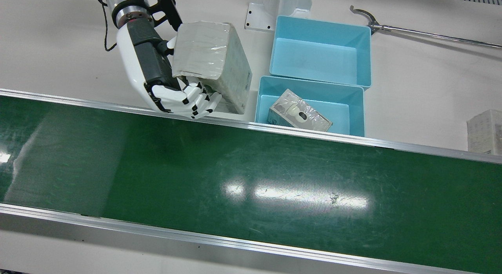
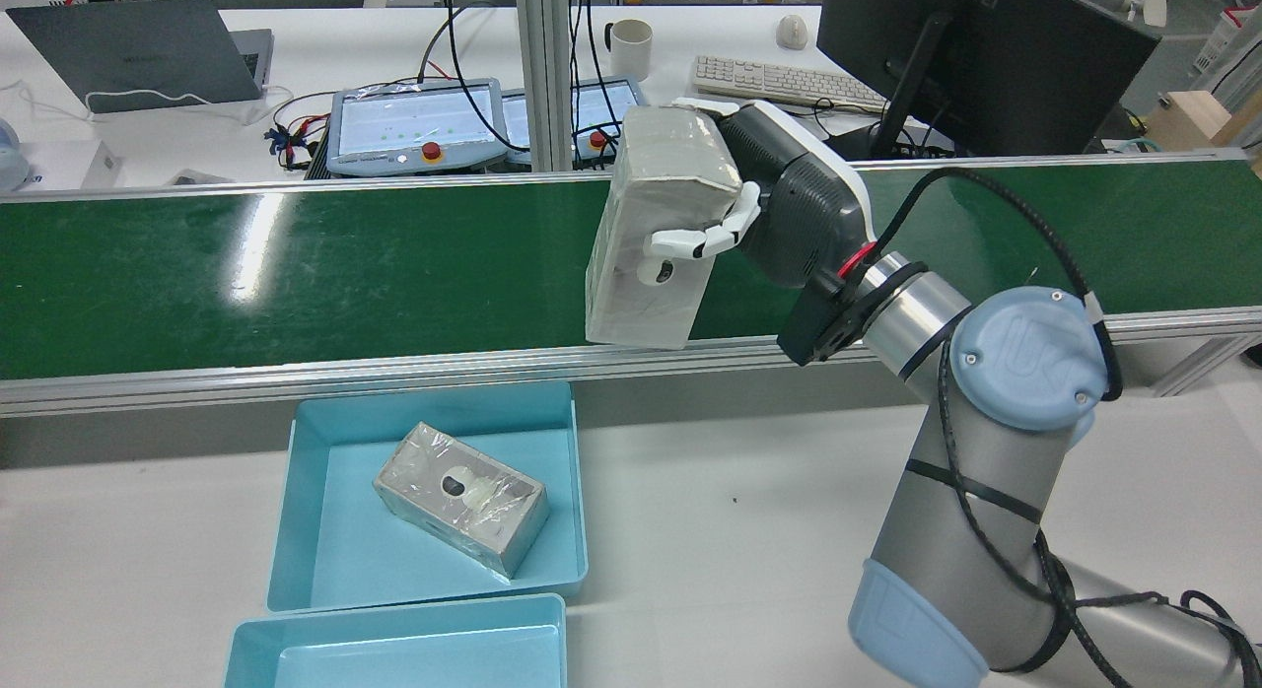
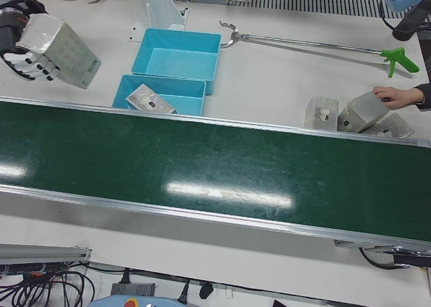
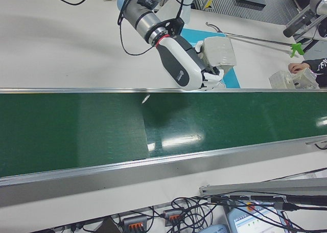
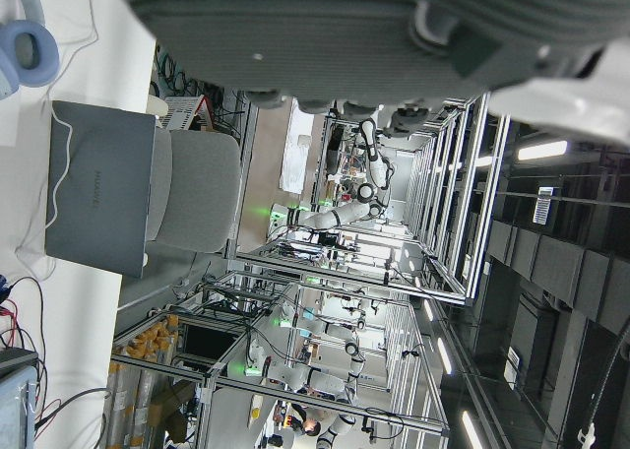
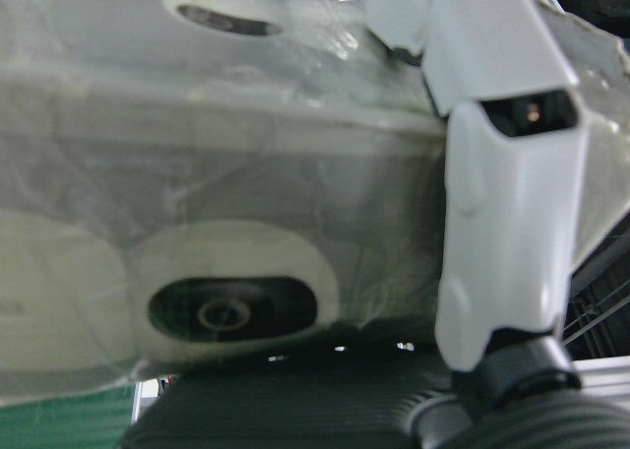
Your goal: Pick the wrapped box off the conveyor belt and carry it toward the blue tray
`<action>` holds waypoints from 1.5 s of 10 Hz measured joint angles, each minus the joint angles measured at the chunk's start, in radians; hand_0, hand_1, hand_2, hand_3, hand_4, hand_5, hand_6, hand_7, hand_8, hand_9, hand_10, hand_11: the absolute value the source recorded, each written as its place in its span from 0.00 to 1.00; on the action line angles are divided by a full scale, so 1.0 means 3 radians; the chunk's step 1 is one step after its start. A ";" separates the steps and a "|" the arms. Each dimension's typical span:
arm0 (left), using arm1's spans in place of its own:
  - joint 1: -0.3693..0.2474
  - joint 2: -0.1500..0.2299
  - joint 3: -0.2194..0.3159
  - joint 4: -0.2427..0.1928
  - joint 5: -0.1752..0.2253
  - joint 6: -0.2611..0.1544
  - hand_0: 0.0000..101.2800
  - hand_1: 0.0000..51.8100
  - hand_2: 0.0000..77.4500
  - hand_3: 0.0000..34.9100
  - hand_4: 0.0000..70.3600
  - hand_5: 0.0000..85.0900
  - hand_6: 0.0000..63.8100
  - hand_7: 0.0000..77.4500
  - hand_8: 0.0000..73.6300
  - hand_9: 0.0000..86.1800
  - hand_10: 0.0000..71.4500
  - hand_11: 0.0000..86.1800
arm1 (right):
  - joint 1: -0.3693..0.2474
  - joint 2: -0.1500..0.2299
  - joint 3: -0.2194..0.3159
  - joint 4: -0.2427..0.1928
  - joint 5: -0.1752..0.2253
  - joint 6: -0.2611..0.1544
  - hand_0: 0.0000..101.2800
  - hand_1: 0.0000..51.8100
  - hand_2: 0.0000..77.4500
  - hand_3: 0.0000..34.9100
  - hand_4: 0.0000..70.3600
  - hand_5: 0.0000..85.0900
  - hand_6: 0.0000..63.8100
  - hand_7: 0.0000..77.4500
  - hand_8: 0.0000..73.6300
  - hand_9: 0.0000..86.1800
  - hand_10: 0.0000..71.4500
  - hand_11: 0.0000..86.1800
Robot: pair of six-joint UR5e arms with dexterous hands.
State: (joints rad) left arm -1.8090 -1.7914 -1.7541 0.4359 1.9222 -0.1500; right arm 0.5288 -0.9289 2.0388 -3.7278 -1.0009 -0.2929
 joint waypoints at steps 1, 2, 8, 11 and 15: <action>0.0000 0.0000 0.0000 0.0000 0.0000 0.0000 0.00 0.00 0.01 0.00 0.00 0.01 0.00 0.00 0.00 0.00 0.01 0.00 | -0.0157 0.0096 -0.0113 0.0100 0.0135 -0.0165 0.49 0.02 0.55 0.00 0.78 0.85 0.97 0.93 0.95 0.91 0.78 0.95; 0.0000 0.0000 0.0000 0.0000 0.0000 0.0000 0.00 0.00 0.01 0.00 0.00 0.01 0.00 0.00 0.00 0.00 0.01 0.00 | -0.0259 0.0162 -0.0282 0.0291 0.0200 -0.0257 0.49 0.02 0.55 0.00 0.78 0.85 0.97 0.92 0.96 0.91 0.83 0.95; 0.0000 0.0000 0.0000 0.0000 0.0000 0.0000 0.00 0.00 0.01 0.00 0.00 0.01 0.00 0.00 0.00 0.00 0.01 0.00 | -0.0568 0.0585 -0.1139 0.0910 -0.0066 -0.0343 0.55 0.04 0.61 0.10 0.47 0.90 0.73 0.99 0.57 0.92 0.50 0.97; 0.0000 0.0000 0.0000 0.0000 0.0000 0.0000 0.00 0.00 0.01 0.00 0.00 0.01 0.00 0.00 0.00 0.00 0.01 0.00 | -0.0594 0.0612 -0.1151 0.0905 -0.0241 -0.0340 0.49 0.04 0.61 0.26 0.16 0.90 0.50 1.00 0.30 0.91 0.08 0.08; 0.0000 0.0000 0.0000 0.0000 0.0000 0.0000 0.00 0.00 0.01 0.00 0.00 0.01 0.00 0.00 0.00 0.00 0.00 0.00 | -0.0599 0.0598 -0.1079 0.0883 -0.0369 -0.0328 0.47 0.23 0.09 0.78 0.18 0.35 0.09 0.24 0.00 0.06 0.00 0.01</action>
